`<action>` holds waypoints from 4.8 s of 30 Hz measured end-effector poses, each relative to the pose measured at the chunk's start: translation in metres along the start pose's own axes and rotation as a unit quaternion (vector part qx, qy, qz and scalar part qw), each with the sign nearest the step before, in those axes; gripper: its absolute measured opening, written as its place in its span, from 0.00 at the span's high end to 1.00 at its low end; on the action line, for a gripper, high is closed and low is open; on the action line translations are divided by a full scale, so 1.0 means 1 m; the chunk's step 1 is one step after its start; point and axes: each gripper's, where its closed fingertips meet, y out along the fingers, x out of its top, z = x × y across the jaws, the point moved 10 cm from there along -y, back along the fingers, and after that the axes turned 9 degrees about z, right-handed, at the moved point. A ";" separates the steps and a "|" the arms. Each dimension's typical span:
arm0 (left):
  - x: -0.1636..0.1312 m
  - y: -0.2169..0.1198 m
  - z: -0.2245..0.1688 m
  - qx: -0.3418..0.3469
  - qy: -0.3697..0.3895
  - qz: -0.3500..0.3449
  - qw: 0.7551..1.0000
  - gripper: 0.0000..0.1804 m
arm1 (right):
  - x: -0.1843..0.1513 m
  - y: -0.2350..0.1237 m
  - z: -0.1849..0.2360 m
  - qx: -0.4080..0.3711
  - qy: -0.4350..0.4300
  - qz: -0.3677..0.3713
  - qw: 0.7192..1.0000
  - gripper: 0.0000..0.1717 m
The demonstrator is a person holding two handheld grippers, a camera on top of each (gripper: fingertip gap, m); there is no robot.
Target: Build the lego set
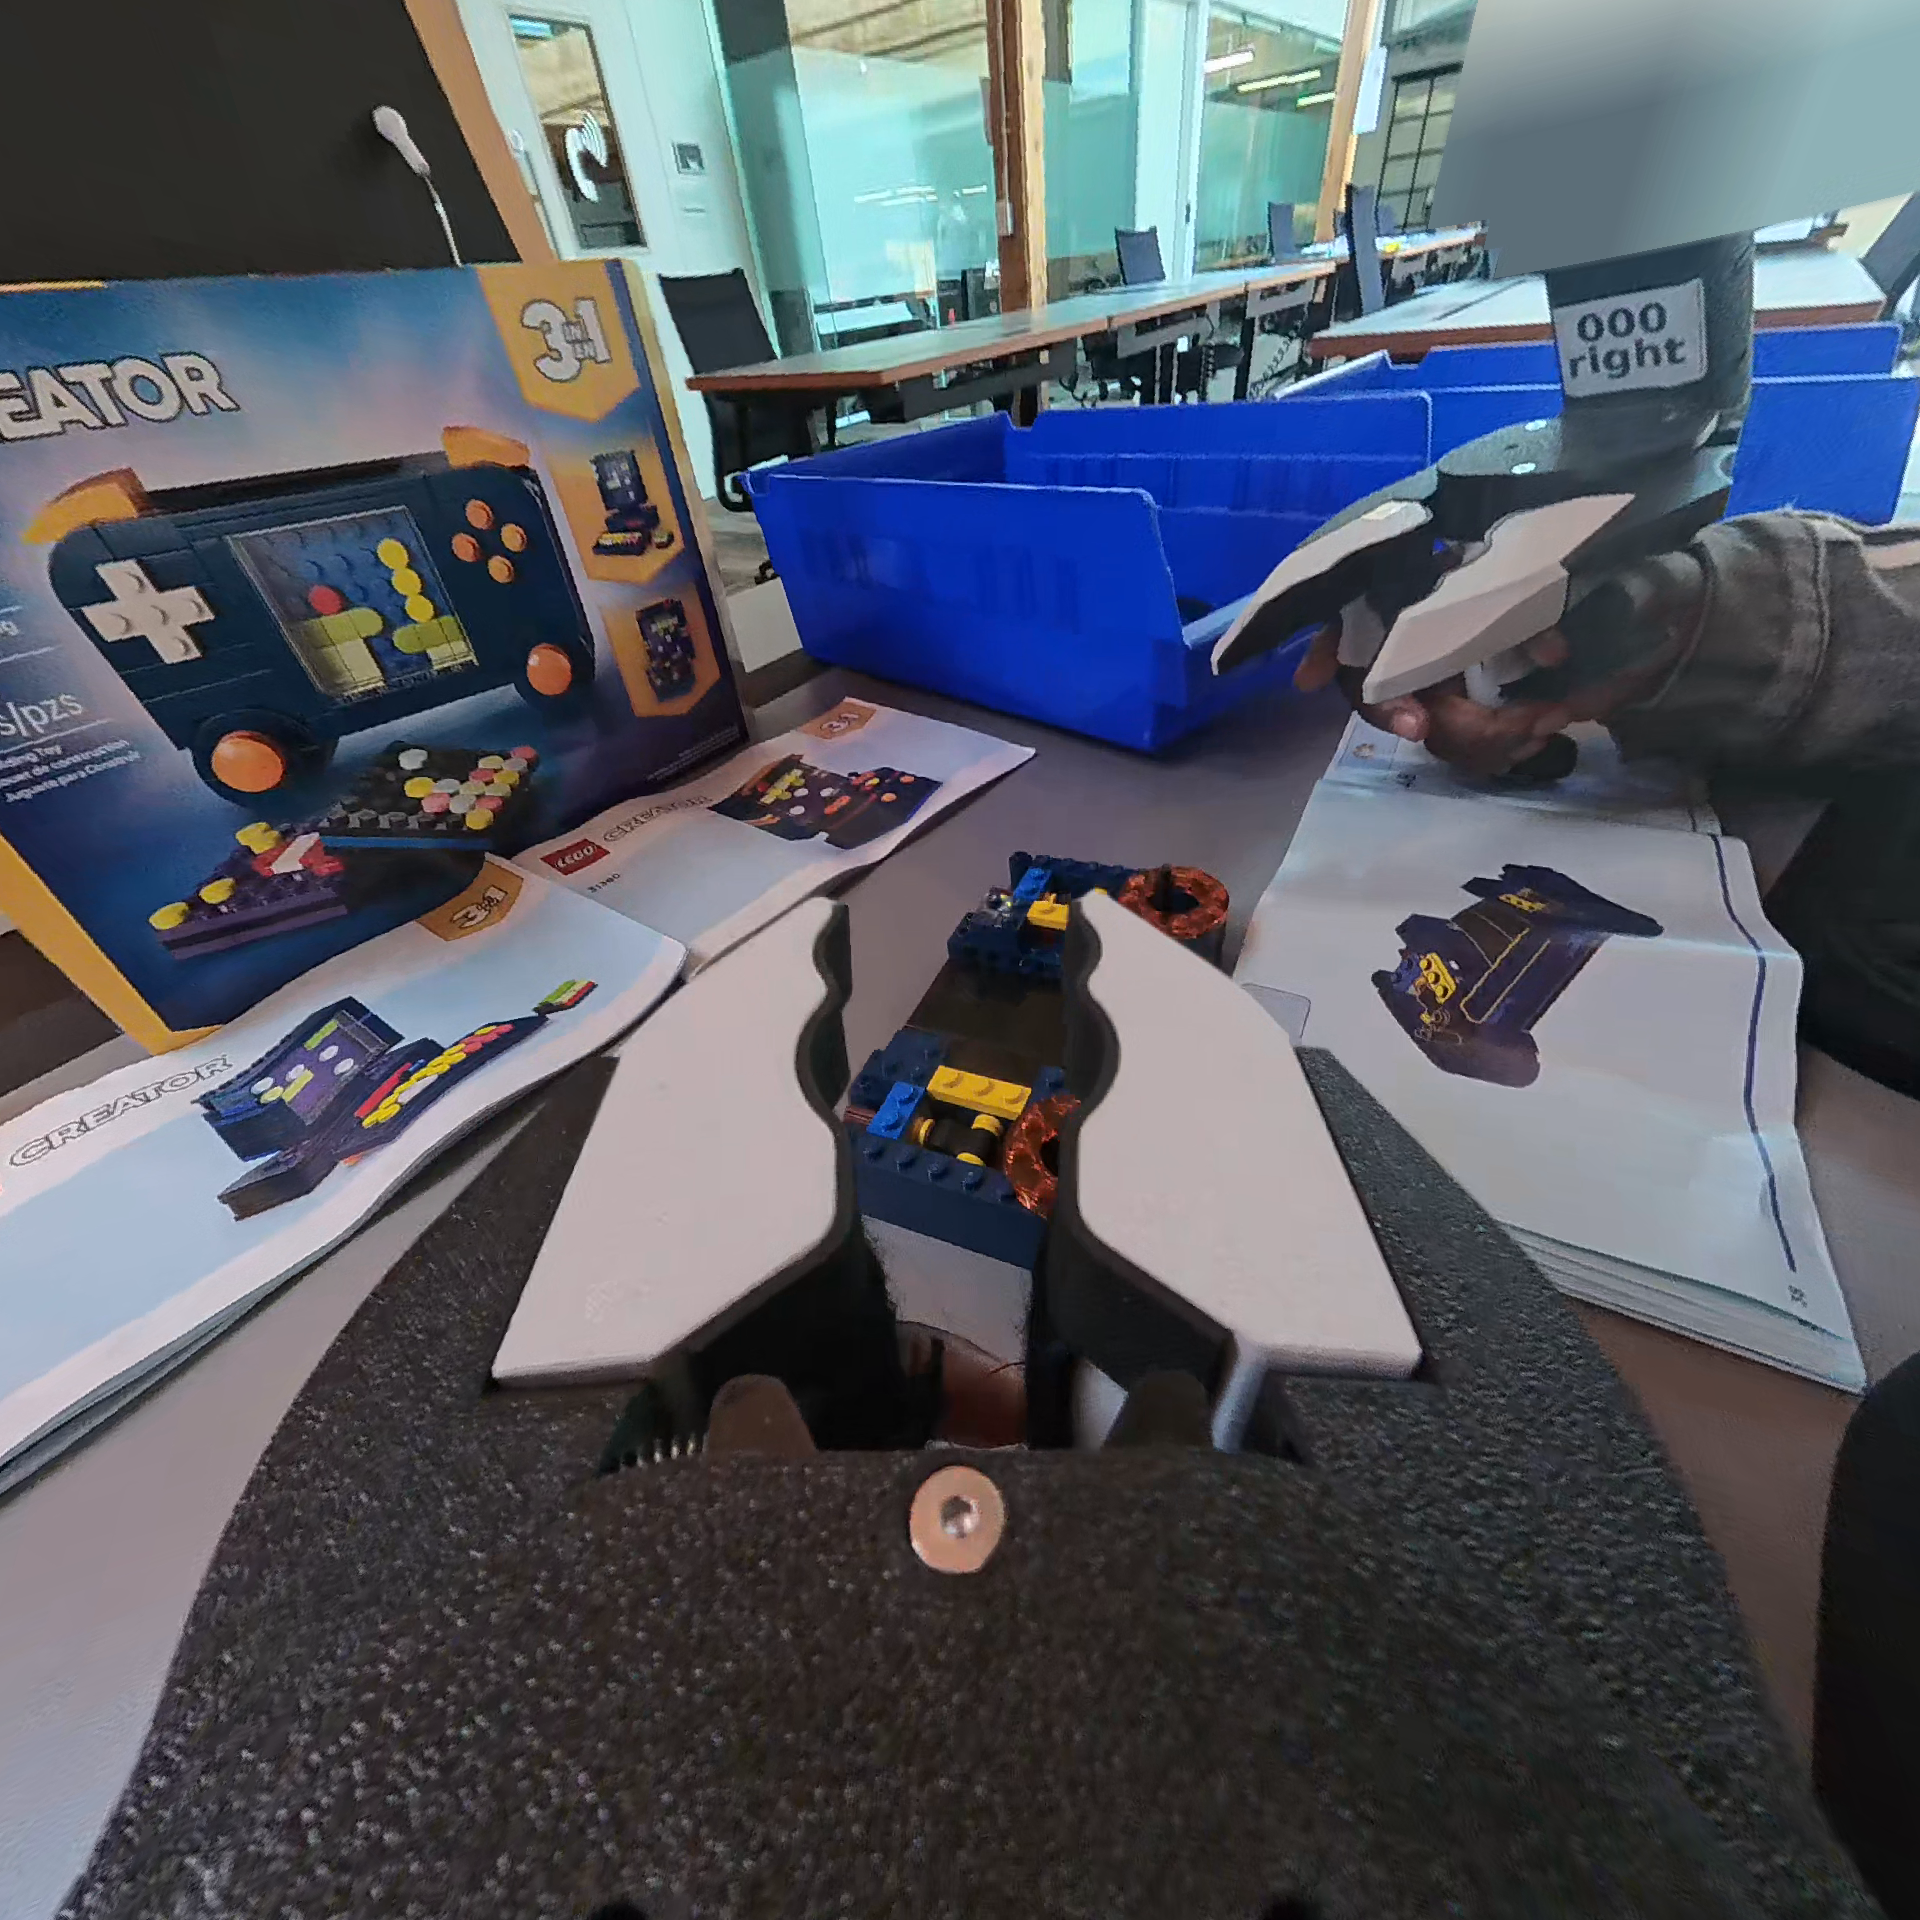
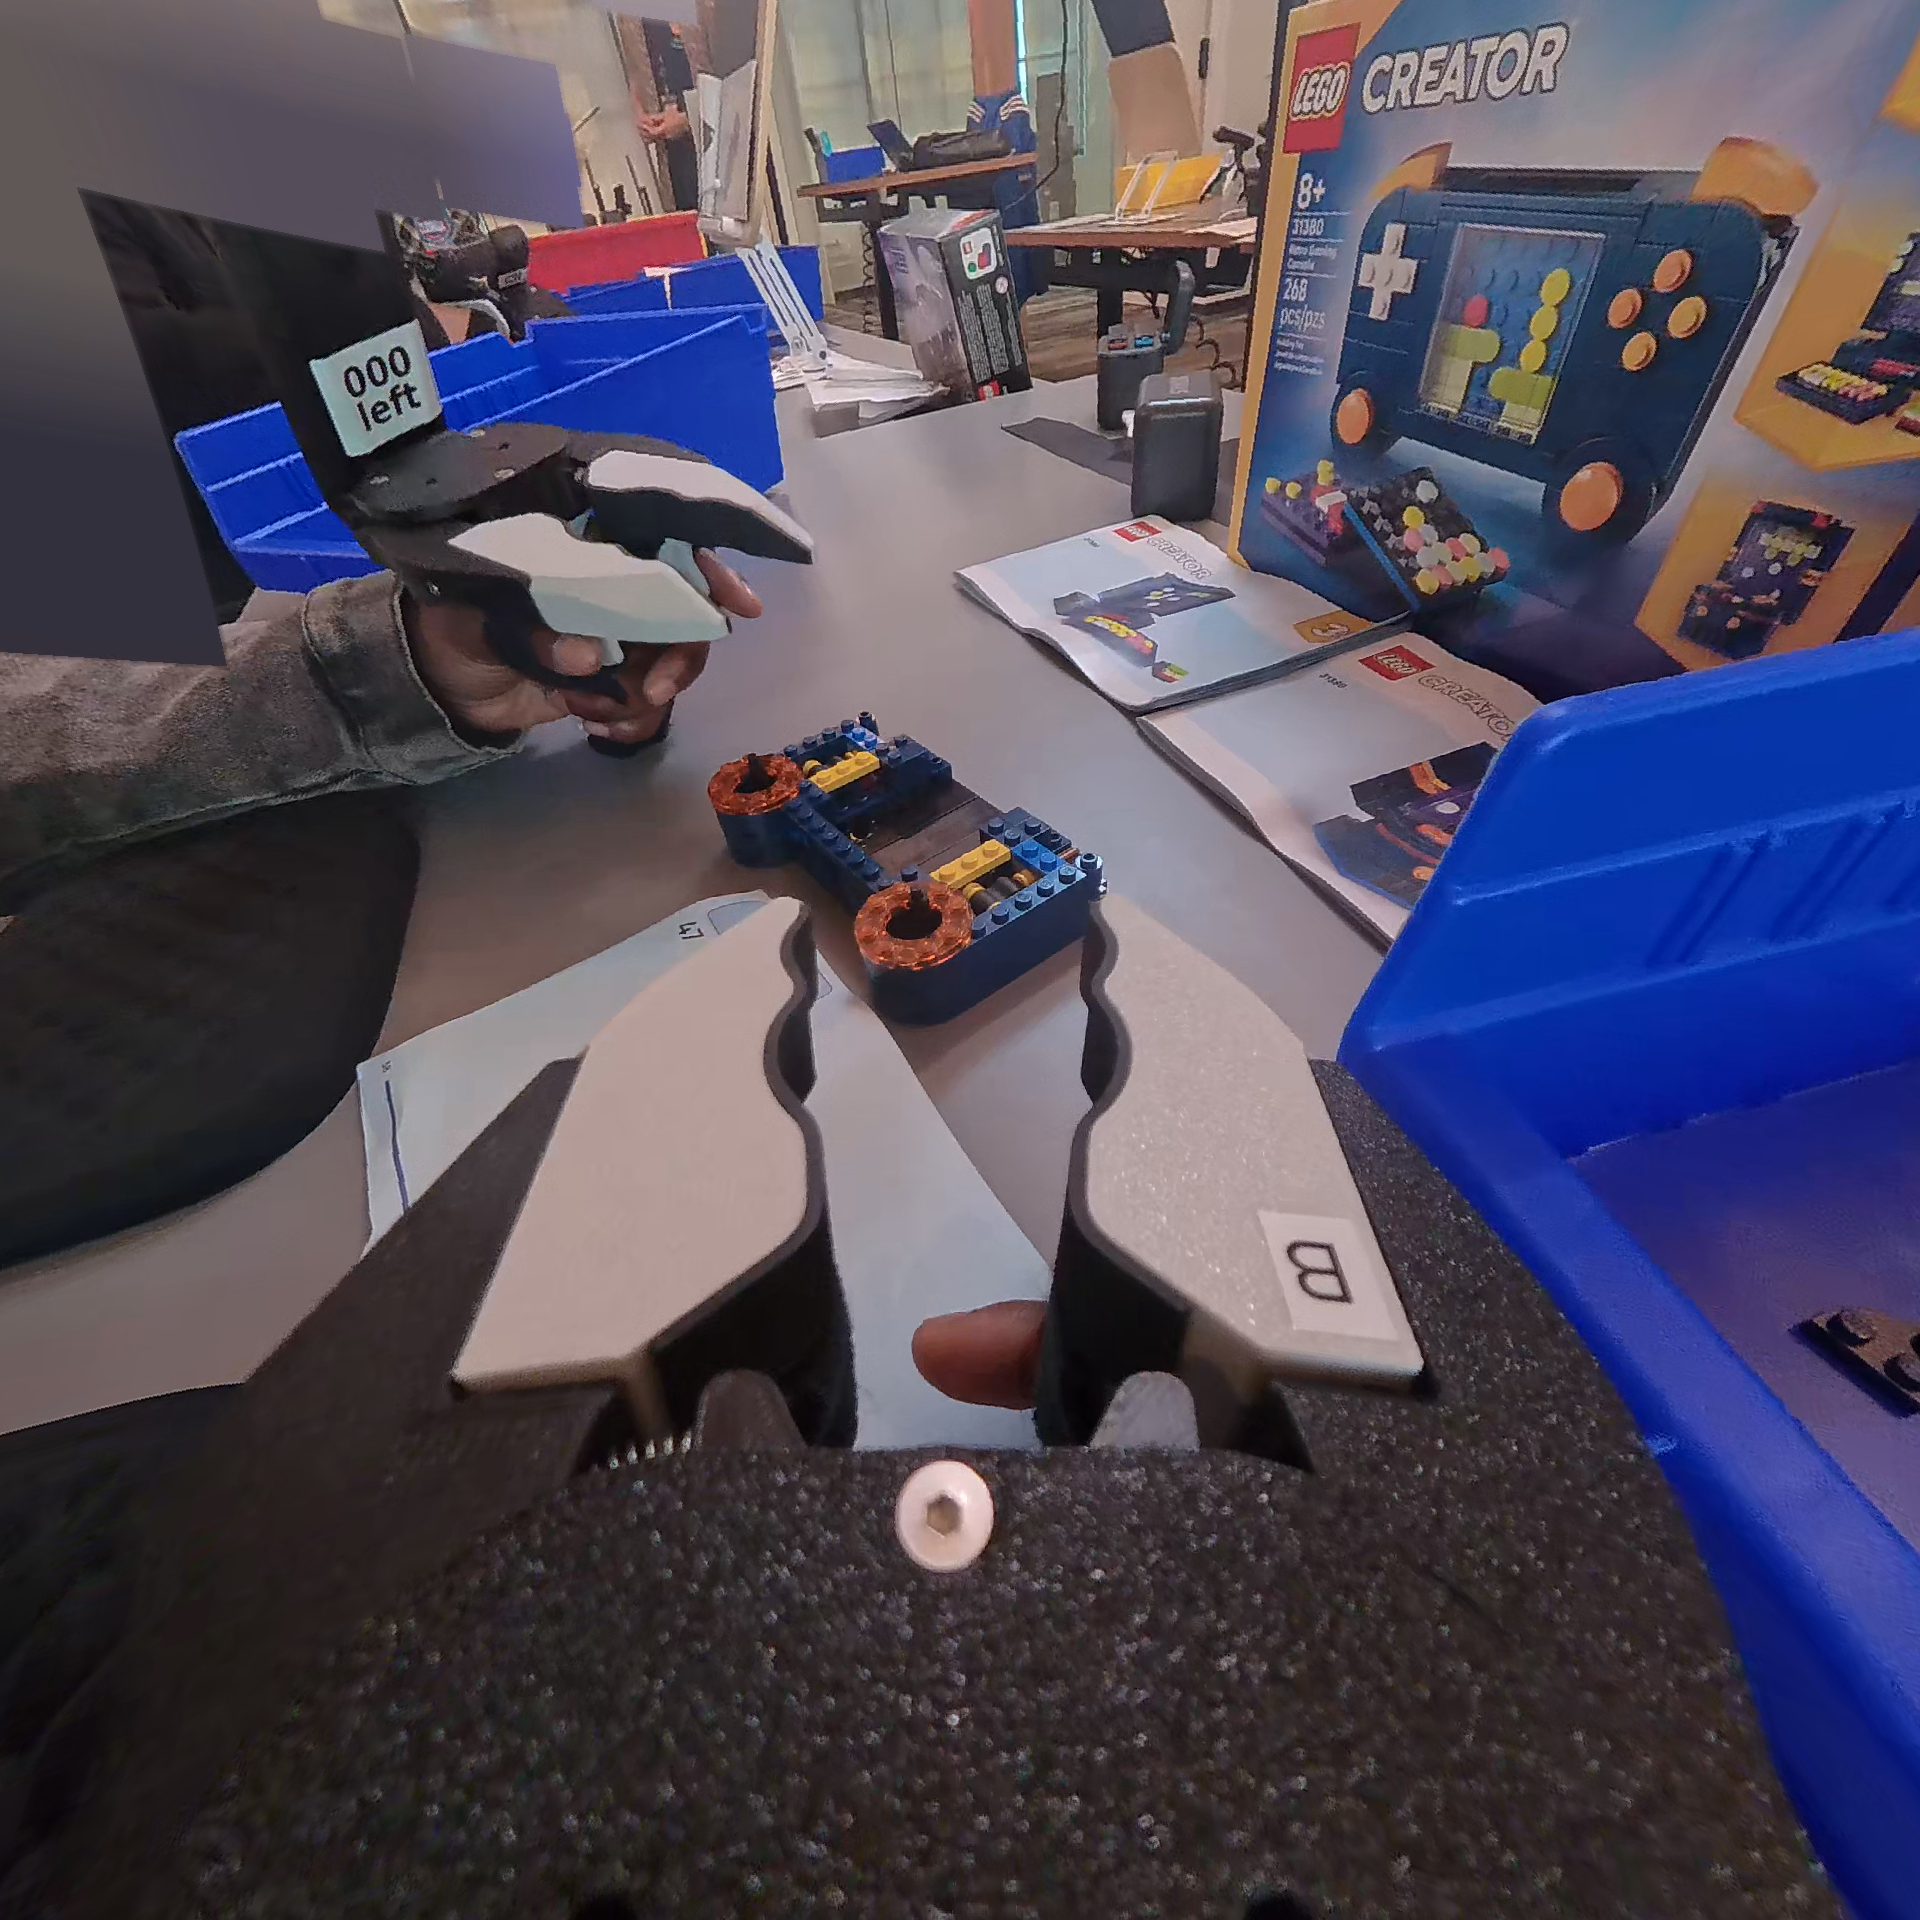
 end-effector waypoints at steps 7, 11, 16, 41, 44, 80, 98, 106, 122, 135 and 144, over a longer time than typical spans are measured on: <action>-0.001 0.005 -0.010 -0.021 0.053 0.030 0.998 0.78 | 0.000 0.000 0.000 -0.002 0.002 0.001 1.000 0.72; -0.001 0.008 -0.017 -0.029 0.089 0.046 0.995 0.77 | 0.001 -0.006 0.002 -0.010 -0.012 -0.009 1.000 0.67; -0.003 0.011 -0.025 -0.046 0.132 0.067 0.988 0.76 | 0.023 -0.051 0.004 -0.053 -0.063 -0.017 0.996 0.66; -0.005 0.007 -0.028 0.021 0.206 -0.028 0.978 0.77 | 0.020 -0.137 0.001 -0.286 -0.055 -0.382 0.877 1.00; -0.005 0.007 -0.028 0.019 0.207 -0.028 0.978 0.77 | 0.021 -0.135 0.000 -0.285 -0.058 -0.372 0.881 1.00; 0.043 0.022 -0.079 -0.155 0.121 -0.017 0.980 0.75 | -0.031 -0.067 0.086 -0.322 -0.039 0.198 0.925 1.00; 0.061 0.153 -0.070 -0.327 0.000 0.236 0.915 0.92 | -0.022 -0.038 0.115 -0.344 -0.199 0.216 0.892 0.98; 0.054 0.135 -0.065 -0.328 0.088 0.226 0.913 0.97 | -0.017 -0.101 0.081 -0.151 0.106 -0.019 0.983 0.58; 0.086 0.053 -0.033 -0.188 0.119 0.171 0.960 0.88 | -0.002 -0.018 0.103 0.266 0.144 0.086 0.949 0.59; 0.052 -0.015 -0.067 -0.123 0.159 0.161 0.966 0.87 | -0.027 -0.056 0.030 -0.009 -0.070 0.215 0.974 1.00; 0.018 0.017 -0.130 -0.297 0.154 0.182 0.925 0.87 | -0.048 -0.039 0.041 -0.043 -0.101 0.252 0.961 1.00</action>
